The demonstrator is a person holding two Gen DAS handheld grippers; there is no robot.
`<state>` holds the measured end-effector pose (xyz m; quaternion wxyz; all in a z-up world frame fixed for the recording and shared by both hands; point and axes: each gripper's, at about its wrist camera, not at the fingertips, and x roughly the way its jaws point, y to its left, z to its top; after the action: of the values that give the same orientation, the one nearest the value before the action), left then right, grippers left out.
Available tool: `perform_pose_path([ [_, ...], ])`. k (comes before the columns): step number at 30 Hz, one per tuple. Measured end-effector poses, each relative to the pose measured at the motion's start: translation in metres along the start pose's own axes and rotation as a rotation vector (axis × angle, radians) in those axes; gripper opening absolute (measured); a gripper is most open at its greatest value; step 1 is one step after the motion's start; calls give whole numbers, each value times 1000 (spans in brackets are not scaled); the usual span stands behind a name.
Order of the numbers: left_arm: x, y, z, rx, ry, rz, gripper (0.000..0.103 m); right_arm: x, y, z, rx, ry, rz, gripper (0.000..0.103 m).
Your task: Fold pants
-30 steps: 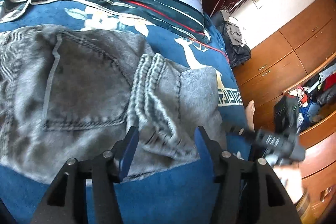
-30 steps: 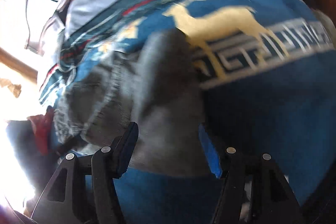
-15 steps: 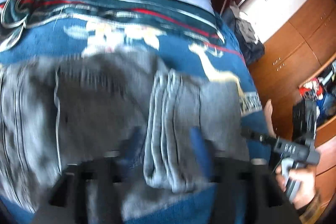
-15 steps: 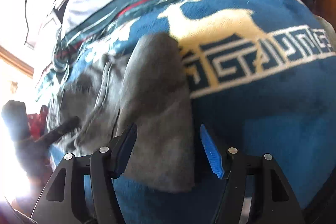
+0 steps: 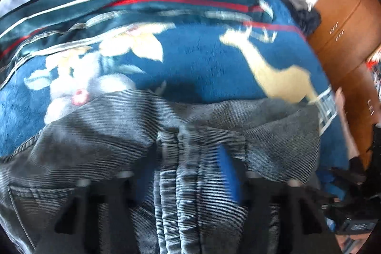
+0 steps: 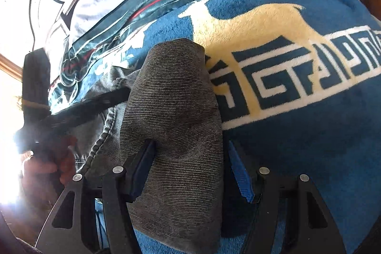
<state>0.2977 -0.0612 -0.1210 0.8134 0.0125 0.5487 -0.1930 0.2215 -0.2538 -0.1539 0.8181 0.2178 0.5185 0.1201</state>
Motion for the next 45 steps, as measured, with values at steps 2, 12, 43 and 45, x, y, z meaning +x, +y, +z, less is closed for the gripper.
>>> perform_pose_path([
  [2, -4, -2, -1, 16, -31, 30, 27, -1, 0, 0, 0, -2, 4, 63],
  [12, -39, 36, -27, -160, -135, -13, 21, -10, 5, -2, -7, -48, -8, 63],
  [43, -79, 34, -115, -174, -144, -138, 19, -26, 54, -56, -98, -44, -93, 50],
  [45, -92, 48, -120, -220, -157, -162, 19, -34, 70, -53, -121, -86, -66, 50],
])
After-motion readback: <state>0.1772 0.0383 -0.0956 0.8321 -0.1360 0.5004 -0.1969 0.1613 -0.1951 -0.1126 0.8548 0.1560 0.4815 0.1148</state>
